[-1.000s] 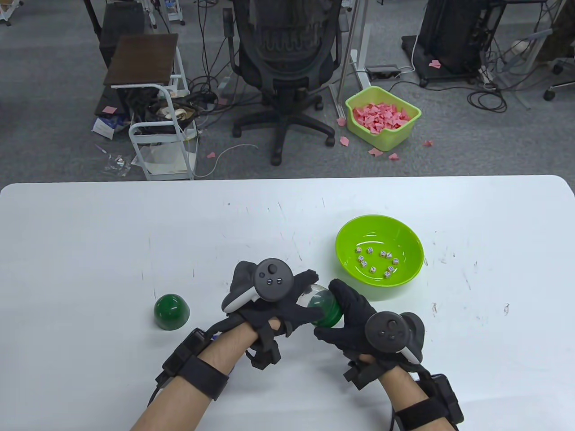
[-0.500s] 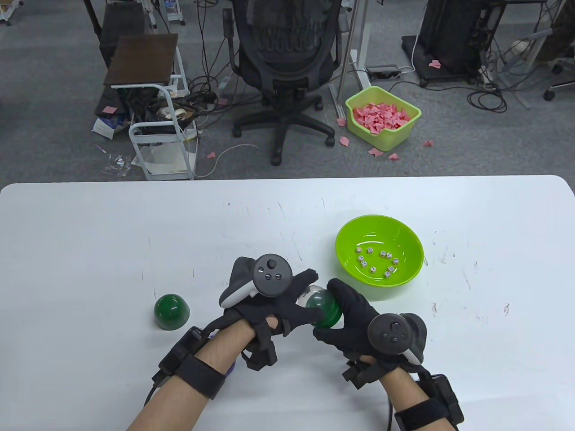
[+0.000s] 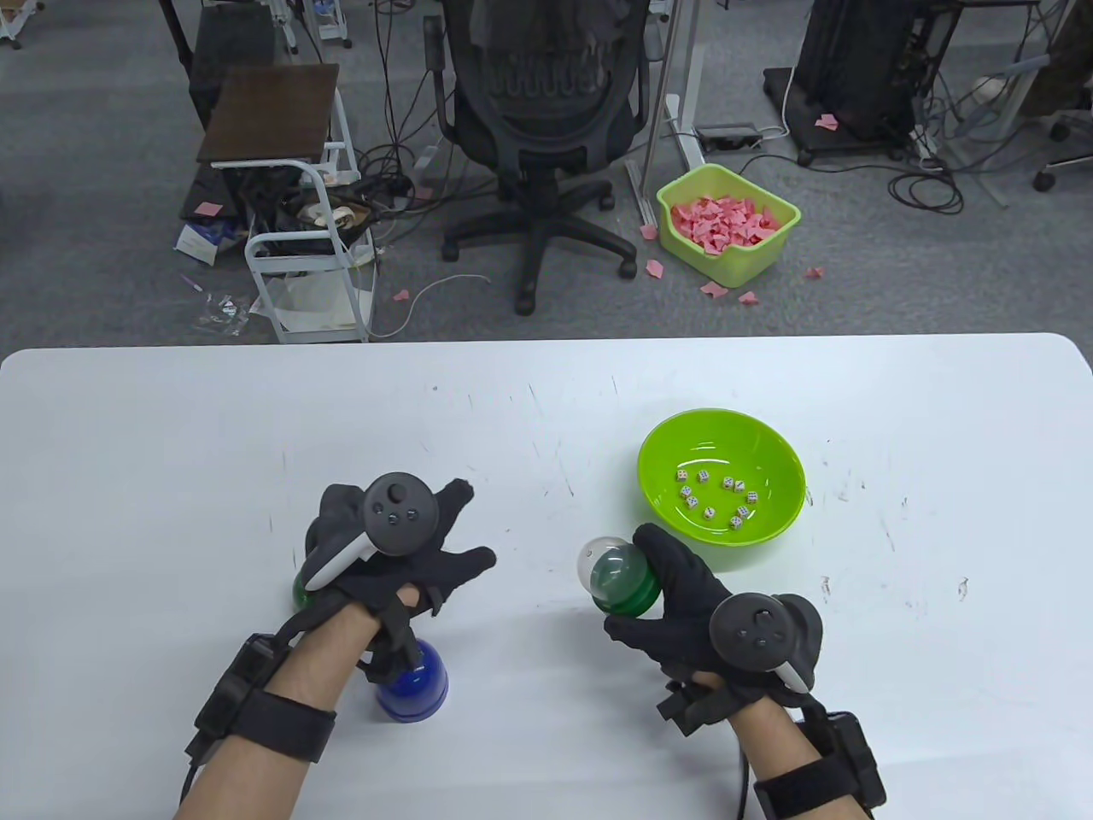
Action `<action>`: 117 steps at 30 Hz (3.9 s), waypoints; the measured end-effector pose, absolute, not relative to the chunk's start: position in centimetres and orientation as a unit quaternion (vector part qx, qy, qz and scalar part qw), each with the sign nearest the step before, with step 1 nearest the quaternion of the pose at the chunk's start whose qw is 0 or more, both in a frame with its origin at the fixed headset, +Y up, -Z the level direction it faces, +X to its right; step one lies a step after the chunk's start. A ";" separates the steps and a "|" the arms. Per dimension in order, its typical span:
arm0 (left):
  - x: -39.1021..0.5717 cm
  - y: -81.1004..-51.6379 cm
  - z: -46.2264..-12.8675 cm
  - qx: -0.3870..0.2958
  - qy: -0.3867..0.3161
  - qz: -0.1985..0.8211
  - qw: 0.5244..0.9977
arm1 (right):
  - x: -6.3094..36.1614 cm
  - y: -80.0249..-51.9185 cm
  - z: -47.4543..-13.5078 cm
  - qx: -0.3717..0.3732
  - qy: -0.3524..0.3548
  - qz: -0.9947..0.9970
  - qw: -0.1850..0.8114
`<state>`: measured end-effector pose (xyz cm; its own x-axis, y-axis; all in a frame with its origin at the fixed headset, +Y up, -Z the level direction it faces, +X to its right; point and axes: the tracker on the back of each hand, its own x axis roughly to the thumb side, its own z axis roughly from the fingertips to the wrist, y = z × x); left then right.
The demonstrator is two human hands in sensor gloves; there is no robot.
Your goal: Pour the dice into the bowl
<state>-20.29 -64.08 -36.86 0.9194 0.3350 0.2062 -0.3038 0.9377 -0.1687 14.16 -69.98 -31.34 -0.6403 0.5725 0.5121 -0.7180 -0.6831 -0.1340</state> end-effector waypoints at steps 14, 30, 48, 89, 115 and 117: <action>-29.2 -70.9 -38.0 -0.146 0.062 0.052 0.986 | 14.2 -70.0 -31.4 0.220 -0.161 0.894 0.355; -30.5 -74.8 -38.3 -0.171 0.090 0.021 0.981 | 14.1 -70.0 -31.4 0.222 -0.153 0.898 0.349; -25.2 -67.2 -37.3 -0.089 -0.041 0.209 0.973 | 13.4 -70.2 -31.3 0.231 -0.142 0.904 0.332; -9.2 -66.0 -34.5 -0.151 -0.252 0.285 0.912 | 11.7 -70.4 -30.6 0.275 -0.135 0.884 0.353; -14.2 -62.3 -33.7 -0.089 -0.240 0.297 0.920 | 12.8 -70.7 -30.9 0.240 -0.138 0.828 0.488; -15.9 -62.5 -33.6 -0.079 -0.225 0.297 0.925 | 12.7 -70.8 -30.9 0.240 -0.132 0.825 0.494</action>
